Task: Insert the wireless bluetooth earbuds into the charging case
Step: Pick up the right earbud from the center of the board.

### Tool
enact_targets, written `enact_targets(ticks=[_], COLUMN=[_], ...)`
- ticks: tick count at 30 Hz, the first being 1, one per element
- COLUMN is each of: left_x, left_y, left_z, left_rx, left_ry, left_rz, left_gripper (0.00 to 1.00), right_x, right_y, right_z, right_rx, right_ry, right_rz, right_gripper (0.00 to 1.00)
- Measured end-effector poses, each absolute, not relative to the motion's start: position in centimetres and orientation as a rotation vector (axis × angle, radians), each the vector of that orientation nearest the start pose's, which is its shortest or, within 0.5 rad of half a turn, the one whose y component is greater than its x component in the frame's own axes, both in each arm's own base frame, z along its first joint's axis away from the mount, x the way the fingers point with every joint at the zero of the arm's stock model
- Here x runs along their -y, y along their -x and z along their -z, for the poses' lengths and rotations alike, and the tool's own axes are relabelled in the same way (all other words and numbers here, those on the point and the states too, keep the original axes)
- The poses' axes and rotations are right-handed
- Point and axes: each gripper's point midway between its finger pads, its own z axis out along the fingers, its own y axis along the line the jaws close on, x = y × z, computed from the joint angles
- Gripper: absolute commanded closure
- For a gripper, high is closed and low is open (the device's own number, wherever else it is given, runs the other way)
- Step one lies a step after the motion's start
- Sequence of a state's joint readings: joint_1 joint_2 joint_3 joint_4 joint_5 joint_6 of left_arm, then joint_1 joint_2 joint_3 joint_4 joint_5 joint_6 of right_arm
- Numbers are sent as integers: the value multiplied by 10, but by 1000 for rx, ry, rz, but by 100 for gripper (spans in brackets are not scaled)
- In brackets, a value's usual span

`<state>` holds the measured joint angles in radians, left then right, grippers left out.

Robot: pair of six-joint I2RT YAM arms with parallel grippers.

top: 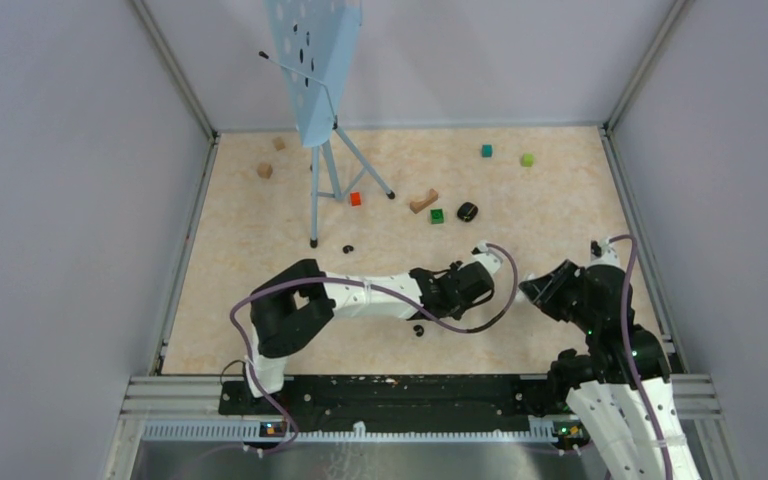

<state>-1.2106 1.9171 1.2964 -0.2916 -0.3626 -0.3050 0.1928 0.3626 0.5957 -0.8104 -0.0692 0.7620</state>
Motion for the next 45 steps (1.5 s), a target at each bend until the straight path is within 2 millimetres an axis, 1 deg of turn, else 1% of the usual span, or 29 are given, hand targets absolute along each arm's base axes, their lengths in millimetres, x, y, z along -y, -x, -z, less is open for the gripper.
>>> enact_targets(ticks=[5,8,14,19,23,26,28,32,34,36,40,42,45], left_x=[413,412,414,412,412,412,414,417,419,420,421,421,422], left_y=[-210,-211,-211,-215,-216,-213,-211,-208,-207,-206,-202,-201,-201], left_z=[-34,-33,-33,-34,-35,-39,-46,-60,-64,-67,-66,-66,-63], left_rx=[-2259,-2260,-2257,-2257,-2256,-2256,-2253,-2245,-2241,-2237,-2238,-2241,-2243], left_ry=[-939,-943,-944,-926,-915,-911,-897,-861,-850,-849,-855,-845,-824], left_rz=[205,203,205,195,192,202,222,259,273,280,283,287,299], left_gripper=[61,63,63,56,49,48,48,52,55,57,60,60,61], right_x=[-74,-71,-66,-63,-63,-63,-61,-56,-52,-47,-37,-33,-30], right_y=[-176,-174,-173,-173,-174,-174,-175,-177,-177,-176,-173,-172,-171], right_z=[-161,-162,-178,-178,-178,-179,-185,-195,-199,-202,-211,-218,-223], right_rx=[-2138,-2136,-2098,-2094,-2094,-2095,-2082,-2059,-2048,-2037,-2013,-1996,-1981], right_ry=[-591,-599,-600,-607,-607,-610,-611,-619,-630,-645,-665,-667,-671], right_rz=[-604,-587,-570,-556,-555,-551,-546,-520,-498,-469,-418,-399,-384], right_gripper=[100,100,100,100,100,100,100,100,100,100,100,100,100])
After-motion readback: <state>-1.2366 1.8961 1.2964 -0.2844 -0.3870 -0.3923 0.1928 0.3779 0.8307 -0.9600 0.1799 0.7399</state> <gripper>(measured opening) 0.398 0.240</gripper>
